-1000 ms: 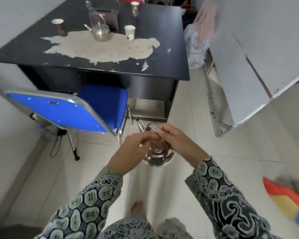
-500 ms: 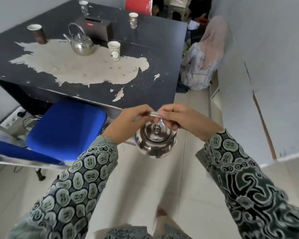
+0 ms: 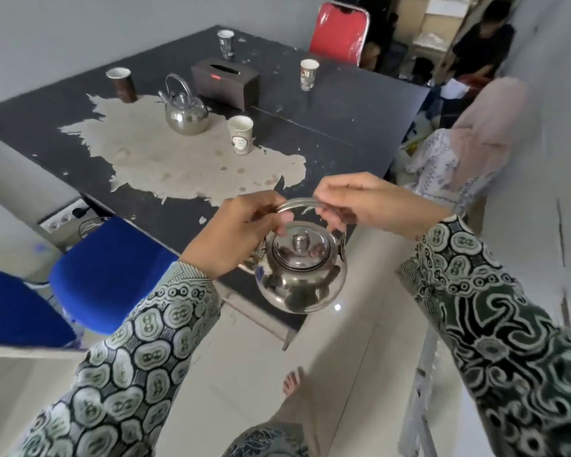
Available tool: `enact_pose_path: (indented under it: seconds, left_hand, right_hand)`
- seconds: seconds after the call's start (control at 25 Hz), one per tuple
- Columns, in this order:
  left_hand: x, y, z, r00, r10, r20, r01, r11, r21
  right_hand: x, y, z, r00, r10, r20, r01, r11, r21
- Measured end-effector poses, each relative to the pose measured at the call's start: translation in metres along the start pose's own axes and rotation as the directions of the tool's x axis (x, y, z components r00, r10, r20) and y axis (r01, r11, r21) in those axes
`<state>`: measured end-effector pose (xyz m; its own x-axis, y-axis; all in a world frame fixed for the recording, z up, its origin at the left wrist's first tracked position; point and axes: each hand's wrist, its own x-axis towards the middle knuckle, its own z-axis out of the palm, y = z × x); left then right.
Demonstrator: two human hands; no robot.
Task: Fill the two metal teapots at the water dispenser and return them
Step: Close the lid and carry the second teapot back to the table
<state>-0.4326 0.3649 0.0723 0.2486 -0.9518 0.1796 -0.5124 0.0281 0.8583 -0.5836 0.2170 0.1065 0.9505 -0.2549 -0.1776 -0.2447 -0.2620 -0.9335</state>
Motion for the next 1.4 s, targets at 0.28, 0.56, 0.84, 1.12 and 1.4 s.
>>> enact_pose_path:
  seconds: [0.28, 0.56, 0.84, 1.12, 1.4]
  left_hand:
    - [0.112, 0.014, 0.007, 0.978, -0.196, -0.075, 0.188, 0.977, -0.101]
    - [0.215, 0.022, 0.027, 0.88, -0.301, -0.366, 0.281, 0.953, -0.108]
    - [0.304, 0.016, 0.042, 0.71, -0.347, -0.613, 0.319, 0.934, -0.161]
    - [0.376, 0.001, 0.049, 0.647, -0.289, -0.705, 0.303, 0.947, -0.11]
    - [0.44, -0.043, 0.054, 0.491, 0.005, -0.871, 0.251, 0.957, 0.147]
  right_hand:
    - [0.067, 0.012, -0.12, 0.977, -0.108, 0.182, 0.12, 0.991, -0.059]
    - [0.135, 0.023, -0.221, 0.913, -0.191, 0.362, 0.199, 0.98, 0.014]
    - [0.185, 0.028, -0.302, 0.765, -0.235, 0.599, 0.213, 0.971, 0.108]
    - [0.236, 0.041, -0.359, 0.788, -0.242, 0.566, 0.133, 0.965, 0.227]
    - [0.308, 0.039, -0.41, 0.846, -0.225, 0.483, 0.117, 0.963, 0.243]
